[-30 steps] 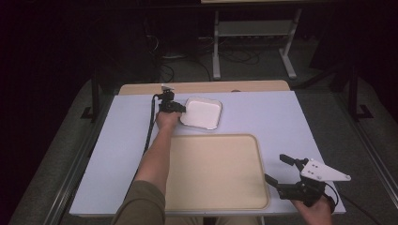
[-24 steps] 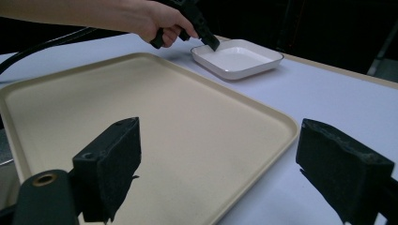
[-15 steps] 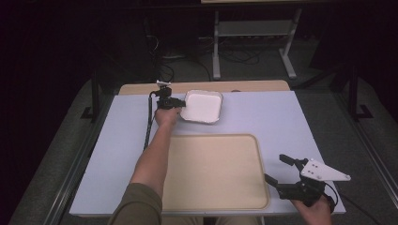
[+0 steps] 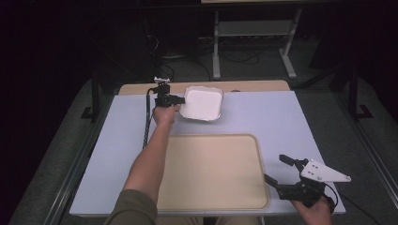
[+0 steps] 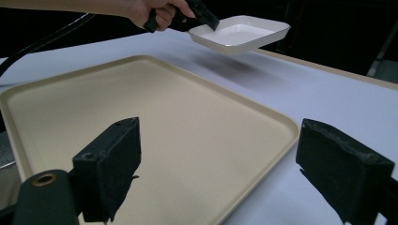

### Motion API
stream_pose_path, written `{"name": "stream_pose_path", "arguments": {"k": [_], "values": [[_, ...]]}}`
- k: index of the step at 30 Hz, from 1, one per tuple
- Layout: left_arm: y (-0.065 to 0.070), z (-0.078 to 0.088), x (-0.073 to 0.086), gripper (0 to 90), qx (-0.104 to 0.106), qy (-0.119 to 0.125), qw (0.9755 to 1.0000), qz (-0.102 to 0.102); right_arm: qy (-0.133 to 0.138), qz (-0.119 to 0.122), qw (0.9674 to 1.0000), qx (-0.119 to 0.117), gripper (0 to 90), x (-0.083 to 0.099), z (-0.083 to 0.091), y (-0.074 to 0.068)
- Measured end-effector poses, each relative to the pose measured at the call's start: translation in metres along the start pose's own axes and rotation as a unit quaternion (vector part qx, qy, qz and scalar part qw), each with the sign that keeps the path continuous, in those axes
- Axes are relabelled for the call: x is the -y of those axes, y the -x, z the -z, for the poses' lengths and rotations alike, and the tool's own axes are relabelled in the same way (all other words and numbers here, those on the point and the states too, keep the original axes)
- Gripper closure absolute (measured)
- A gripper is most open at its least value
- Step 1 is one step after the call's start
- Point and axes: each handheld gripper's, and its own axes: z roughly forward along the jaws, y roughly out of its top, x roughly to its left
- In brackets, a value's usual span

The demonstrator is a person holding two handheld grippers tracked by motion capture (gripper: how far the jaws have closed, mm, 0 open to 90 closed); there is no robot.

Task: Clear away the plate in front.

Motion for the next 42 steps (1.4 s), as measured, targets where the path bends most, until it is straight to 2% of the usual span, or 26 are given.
{"name": "stream_pose_path", "arguments": {"k": [7, 13, 24, 36, 42], "values": [[0.008, 0.011, 0.001, 88.7, 0.011, 0.004, 0.9999, -0.005, 0.001, 0.000, 1.0000, -0.001, 13.6, 0.000, 0.000, 0.000], [0.012, 0.018, 0.004, 88.7, 0.017, 0.010, 0.9998, -0.002, 0.005, -0.002, 1.0000, -0.003, 13.6, 0.000, 0.001, 0.000], [0.015, 0.037, 0.022, 88.7, 0.026, 0.011, 0.9996, -0.008, 0.005, 0.001, 0.9999, -0.009, 13.6, 0.000, 0.000, -0.003], [0.020, 0.062, 0.030, 88.7, 0.038, 0.022, 0.9989, -0.013, -0.001, 0.007, 0.9998, -0.016, 13.6, -0.001, -0.003, -0.008], [0.028, 0.073, 0.035, 88.8, 0.046, 0.021, 0.9983, -0.028, 0.000, 0.009, 0.9999, -0.014, 13.6, -0.002, -0.002, -0.008]]}}
